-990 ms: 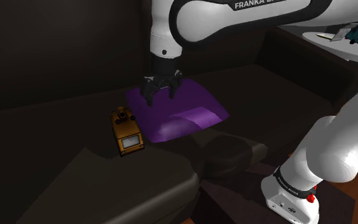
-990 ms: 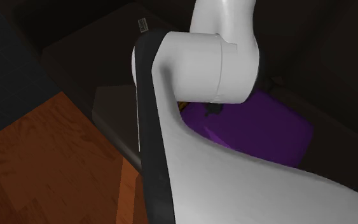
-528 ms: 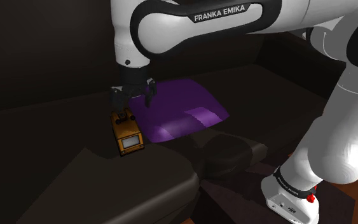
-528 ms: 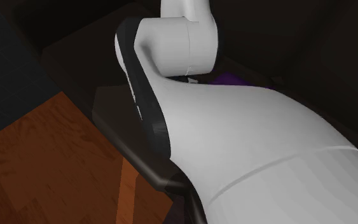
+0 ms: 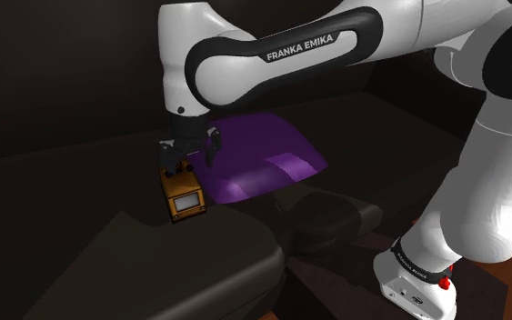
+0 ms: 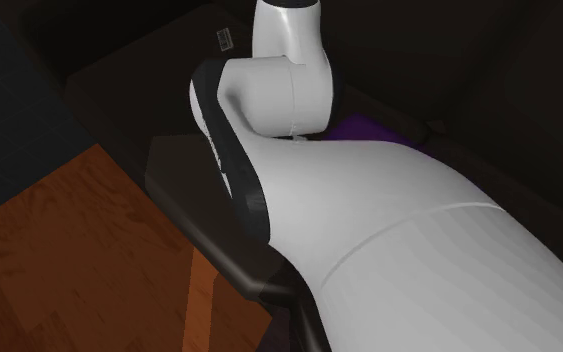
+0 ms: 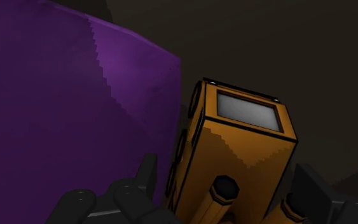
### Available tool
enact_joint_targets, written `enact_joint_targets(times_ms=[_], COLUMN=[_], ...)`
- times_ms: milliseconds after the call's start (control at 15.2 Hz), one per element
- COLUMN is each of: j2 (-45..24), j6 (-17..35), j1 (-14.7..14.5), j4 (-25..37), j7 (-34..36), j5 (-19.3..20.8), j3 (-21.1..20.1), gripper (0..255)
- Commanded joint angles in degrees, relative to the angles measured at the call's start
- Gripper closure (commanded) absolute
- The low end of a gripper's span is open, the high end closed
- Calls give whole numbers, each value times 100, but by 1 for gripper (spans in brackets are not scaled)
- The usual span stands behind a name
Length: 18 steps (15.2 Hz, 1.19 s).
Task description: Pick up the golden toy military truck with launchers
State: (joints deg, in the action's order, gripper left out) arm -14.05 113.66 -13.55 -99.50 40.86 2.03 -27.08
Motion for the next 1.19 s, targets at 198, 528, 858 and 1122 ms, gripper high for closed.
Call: enact_joint_targets(times_ms=[198,528,858,1122], j2=[-6,-2,36,88], j6=[49,49,-168,-459], j1=[2,2,0,1], j4=[-43,-47,136,381], j7=[3,3,4,2], j5=[4,3,-16,-42], j3=[4,3,-6,-17], gripper=[255,255,255,255])
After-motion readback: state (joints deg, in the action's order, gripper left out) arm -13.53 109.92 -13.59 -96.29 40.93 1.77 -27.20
